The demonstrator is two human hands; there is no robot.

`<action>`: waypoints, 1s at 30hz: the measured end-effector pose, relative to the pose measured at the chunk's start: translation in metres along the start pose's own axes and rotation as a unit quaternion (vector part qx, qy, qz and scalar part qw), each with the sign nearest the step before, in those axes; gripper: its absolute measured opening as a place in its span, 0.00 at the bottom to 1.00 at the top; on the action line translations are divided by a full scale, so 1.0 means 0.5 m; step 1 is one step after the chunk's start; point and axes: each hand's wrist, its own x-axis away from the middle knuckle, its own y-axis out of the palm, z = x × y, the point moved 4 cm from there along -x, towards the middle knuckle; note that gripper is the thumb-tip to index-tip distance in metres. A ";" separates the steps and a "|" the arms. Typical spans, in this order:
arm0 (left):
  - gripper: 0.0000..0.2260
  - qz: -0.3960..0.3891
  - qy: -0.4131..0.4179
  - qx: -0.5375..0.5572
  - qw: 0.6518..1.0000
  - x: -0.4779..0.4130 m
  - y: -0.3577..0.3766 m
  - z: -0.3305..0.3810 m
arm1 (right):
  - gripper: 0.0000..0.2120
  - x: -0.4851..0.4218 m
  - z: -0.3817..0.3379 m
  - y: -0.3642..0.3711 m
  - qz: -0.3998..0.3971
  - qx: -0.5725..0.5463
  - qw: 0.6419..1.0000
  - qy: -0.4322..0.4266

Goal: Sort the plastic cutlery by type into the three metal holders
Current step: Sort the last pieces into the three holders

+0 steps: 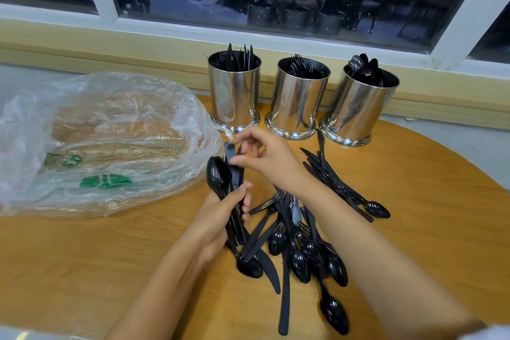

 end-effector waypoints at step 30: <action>0.14 0.057 0.017 0.124 0.991 -0.029 0.023 -0.009 | 0.03 0.146 0.040 -0.008 0.097 0.002 0.983 0.155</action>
